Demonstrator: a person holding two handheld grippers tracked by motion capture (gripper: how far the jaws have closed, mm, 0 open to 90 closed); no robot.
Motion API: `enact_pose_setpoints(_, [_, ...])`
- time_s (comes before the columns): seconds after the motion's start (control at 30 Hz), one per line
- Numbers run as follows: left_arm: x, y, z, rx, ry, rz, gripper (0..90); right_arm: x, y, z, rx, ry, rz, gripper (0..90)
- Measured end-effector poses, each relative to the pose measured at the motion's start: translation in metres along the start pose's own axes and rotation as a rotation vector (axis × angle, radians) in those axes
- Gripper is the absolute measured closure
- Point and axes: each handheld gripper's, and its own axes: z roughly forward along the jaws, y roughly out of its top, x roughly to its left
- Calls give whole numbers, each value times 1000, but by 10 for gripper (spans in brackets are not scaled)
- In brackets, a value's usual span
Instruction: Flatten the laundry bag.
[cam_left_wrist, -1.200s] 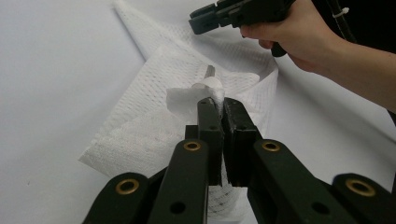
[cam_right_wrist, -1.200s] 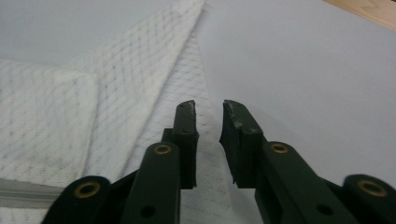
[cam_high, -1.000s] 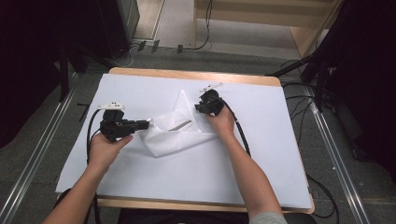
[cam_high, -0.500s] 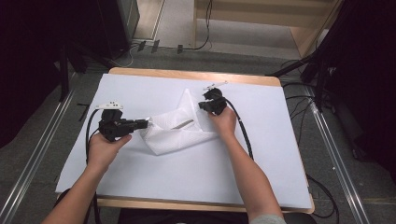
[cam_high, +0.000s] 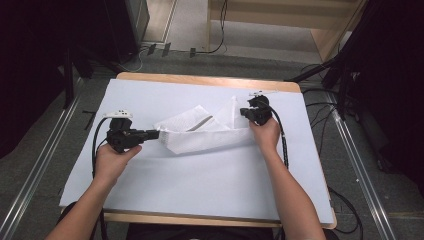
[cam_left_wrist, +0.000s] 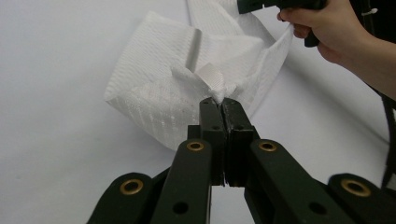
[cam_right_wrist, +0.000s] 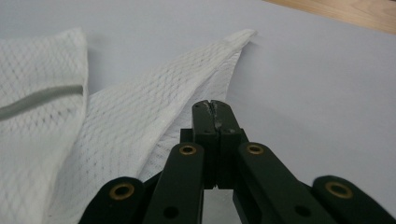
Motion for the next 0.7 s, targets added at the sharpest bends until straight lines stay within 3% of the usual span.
enact_pose_setpoints(0.23, [-9, -10, 5, 54, -40, 4, 885, -12, -27, -6, 22, -3, 28, 900])
enact_pose_setpoints(0.5, [-10, -10, -4, 14, -75, 17, 696, -15, -42, -7, 27, 19, 63, 857])
enact_pose_setpoints(0.7, [-8, -7, -17, -24, -69, 23, 624, -11, -39, -17, 12, 7, 30, 793])
